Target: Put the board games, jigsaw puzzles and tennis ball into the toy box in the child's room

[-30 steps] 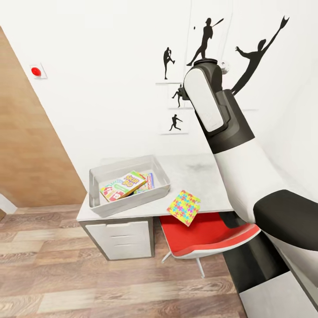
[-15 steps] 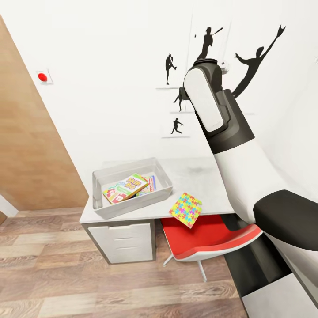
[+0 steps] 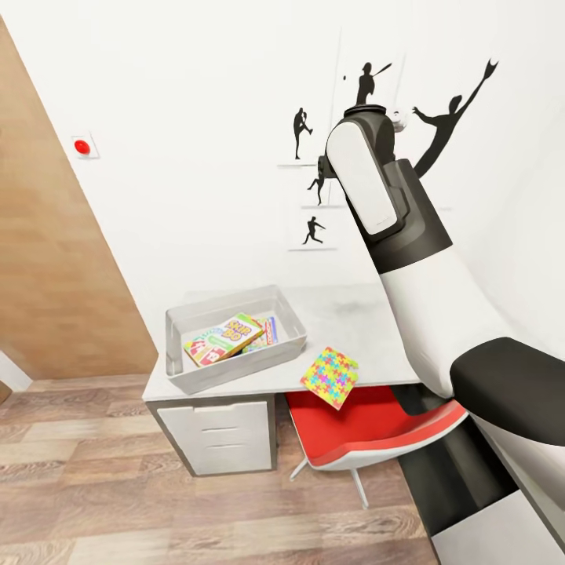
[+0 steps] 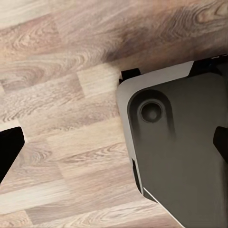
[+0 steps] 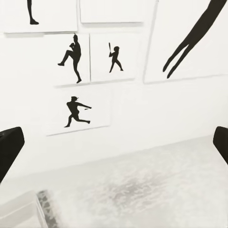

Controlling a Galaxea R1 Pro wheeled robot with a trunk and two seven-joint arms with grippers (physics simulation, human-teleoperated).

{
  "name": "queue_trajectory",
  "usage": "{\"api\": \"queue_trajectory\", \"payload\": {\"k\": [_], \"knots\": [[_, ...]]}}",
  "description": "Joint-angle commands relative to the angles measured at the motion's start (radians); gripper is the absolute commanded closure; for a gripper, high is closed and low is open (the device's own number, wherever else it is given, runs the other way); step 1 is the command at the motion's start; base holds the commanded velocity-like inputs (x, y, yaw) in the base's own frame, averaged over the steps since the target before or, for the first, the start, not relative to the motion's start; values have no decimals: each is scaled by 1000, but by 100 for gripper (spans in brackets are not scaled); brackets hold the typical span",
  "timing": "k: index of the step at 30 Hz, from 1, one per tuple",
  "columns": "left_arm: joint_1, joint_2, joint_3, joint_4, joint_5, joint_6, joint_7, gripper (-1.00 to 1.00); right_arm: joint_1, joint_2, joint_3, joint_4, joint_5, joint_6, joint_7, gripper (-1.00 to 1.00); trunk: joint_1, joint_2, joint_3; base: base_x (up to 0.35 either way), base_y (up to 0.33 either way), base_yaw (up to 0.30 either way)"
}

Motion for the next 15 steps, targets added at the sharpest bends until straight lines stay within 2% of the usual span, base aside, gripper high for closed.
{"api": "queue_trajectory", "payload": {"k": [1, 10, 15], "knots": [[-1, 0, -6, 1, 4, -4, -3, -100, -1, 0, 1, 0, -8, 5, -10, -100, 1, -2, 0, 0, 0, 0], [-1, 0, -6, 1, 4, -4, -3, -100, 11, 0, 1, 0, -9, 6, -10, -100, 1, -2, 15, 0, 0, 0], [-1, 0, -6, 1, 4, -5, -3, -100, 38, 0, 1, 7, -12, 7, -9, -100, 1, -2, 23, 0, 0, 0]]}}
